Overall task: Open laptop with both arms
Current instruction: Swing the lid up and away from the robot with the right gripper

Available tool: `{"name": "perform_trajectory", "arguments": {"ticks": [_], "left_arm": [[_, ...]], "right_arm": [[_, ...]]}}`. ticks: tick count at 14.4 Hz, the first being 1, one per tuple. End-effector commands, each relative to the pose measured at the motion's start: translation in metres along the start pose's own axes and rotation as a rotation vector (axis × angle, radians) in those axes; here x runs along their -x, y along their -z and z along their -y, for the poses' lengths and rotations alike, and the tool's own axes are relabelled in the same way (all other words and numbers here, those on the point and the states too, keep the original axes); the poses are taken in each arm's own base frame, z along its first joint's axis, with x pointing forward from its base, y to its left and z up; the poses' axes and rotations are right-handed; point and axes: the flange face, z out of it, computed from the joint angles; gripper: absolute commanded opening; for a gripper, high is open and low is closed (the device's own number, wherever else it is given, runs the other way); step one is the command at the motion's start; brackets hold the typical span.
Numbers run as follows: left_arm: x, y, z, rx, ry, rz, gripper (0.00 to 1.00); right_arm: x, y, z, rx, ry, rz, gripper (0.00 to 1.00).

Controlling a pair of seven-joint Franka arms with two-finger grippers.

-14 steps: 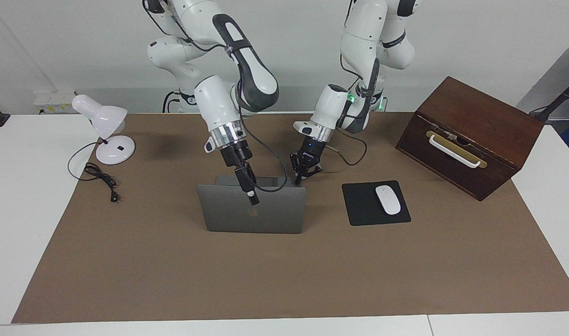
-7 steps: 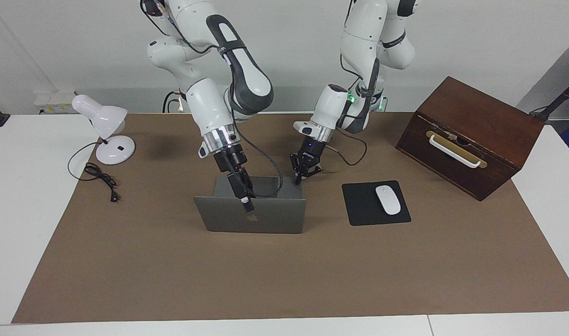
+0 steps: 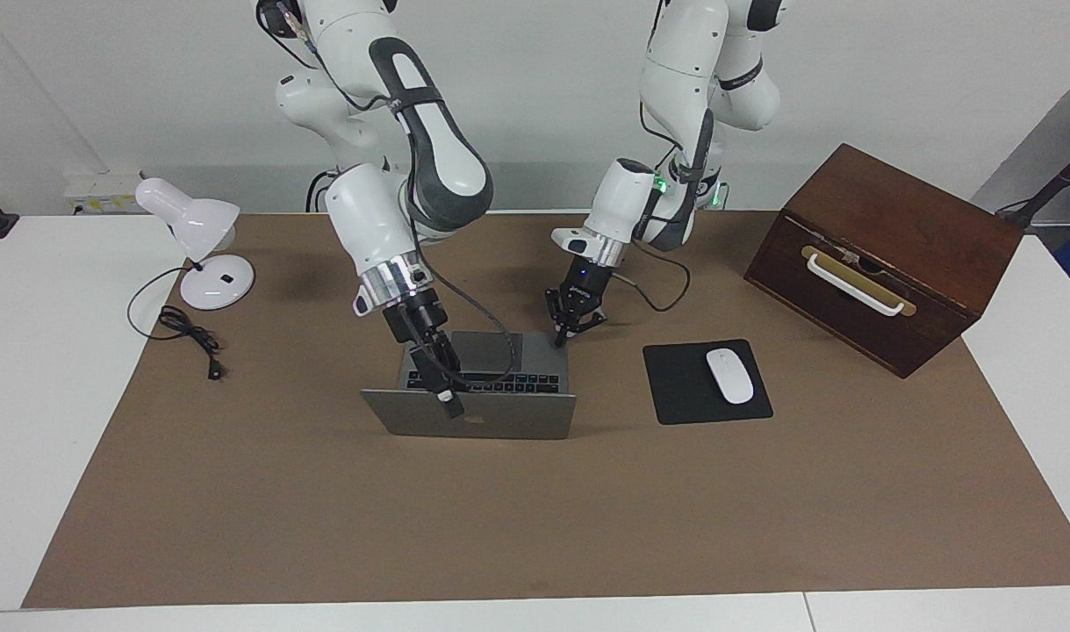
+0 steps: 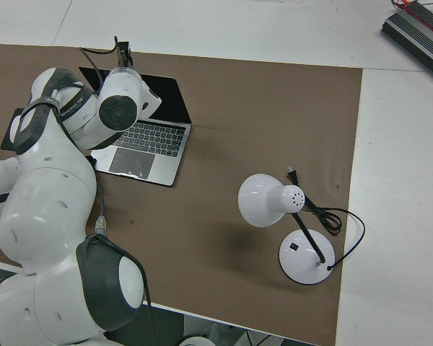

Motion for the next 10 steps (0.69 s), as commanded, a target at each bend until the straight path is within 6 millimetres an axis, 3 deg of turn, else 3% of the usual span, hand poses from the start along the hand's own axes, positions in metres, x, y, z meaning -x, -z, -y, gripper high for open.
{"name": "perform_trajectory", "arguments": {"ticks": [1, 7, 10], "left_arm": [[0.011, -0.017, -0.004, -0.003, -0.01, 0.023, 0.0], [0.01, -0.017, -0.004, -0.003, -0.01, 0.021, 0.0], [0.01, -0.017, -0.005, -0.003, -0.01, 0.021, 0.0]], "right_arm": [[-0.006, -0.025, 0.01, -0.02, 0.031, 0.004, 1.0], [-0.005, -0.032, 0.01, -0.02, 0.038, 0.003, 1.0], [0.013, -0.028, 0.012, -0.026, 0.014, 0.029, 1.0]]}}
